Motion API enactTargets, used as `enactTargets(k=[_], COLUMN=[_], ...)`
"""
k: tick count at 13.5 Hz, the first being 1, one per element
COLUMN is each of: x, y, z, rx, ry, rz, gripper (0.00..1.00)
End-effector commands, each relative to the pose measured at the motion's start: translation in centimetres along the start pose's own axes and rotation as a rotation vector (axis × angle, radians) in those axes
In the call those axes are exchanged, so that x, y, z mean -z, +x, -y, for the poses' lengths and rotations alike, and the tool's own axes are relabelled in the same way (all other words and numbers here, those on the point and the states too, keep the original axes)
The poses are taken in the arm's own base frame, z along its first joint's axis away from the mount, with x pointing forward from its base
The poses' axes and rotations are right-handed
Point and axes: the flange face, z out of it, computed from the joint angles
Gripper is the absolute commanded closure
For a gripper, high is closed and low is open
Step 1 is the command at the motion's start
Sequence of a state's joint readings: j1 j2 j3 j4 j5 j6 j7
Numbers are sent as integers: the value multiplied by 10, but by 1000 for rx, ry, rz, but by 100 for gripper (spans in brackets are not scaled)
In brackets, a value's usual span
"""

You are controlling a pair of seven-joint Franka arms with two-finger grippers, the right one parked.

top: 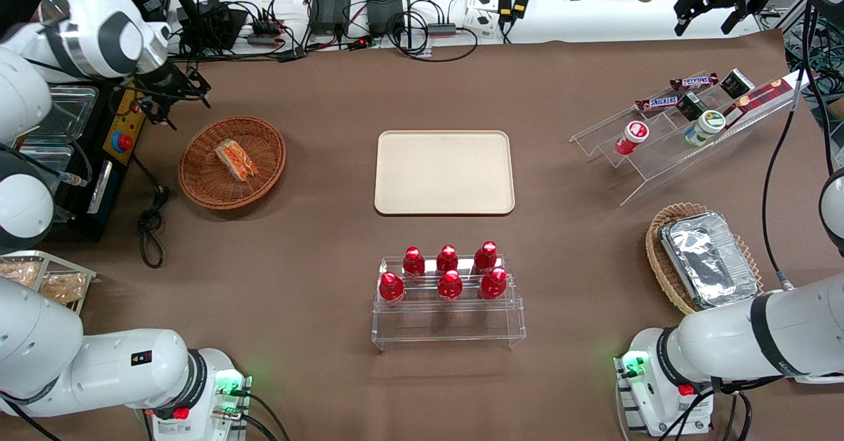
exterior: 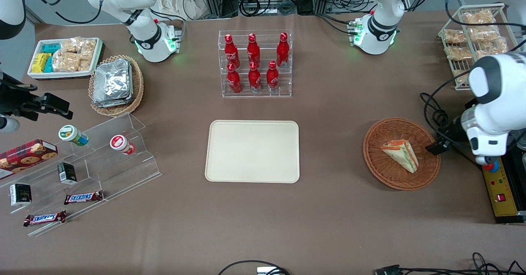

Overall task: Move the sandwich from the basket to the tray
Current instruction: 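Move the left gripper down over the sandwich in the wicker basket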

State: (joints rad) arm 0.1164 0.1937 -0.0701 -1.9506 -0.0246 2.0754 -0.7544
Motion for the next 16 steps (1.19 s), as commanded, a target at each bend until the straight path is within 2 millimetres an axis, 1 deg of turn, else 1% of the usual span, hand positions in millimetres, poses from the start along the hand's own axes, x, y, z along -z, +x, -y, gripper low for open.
enactTargets(k=[1,3,4,6,9,11,13,14,15,16], x=[-38,-63,-72,-81,-107,-113,-125,-129,-128,-123], y=[-15,-14,-16,-15,-13,-7,-6,-3,-2,0], z=[-26,-31,-35,-35,-35,-29,-30,-31,-33,-36], rx=[76,90,88,89,90,104,107,118,139,154], ry=[38,83,87,95,111,116,119,110,104,96], rz=[-4,-23,-21,-14,2,9,14,9,3,-5], gripper=[0,0,0,0,0,0,0,5,41,85])
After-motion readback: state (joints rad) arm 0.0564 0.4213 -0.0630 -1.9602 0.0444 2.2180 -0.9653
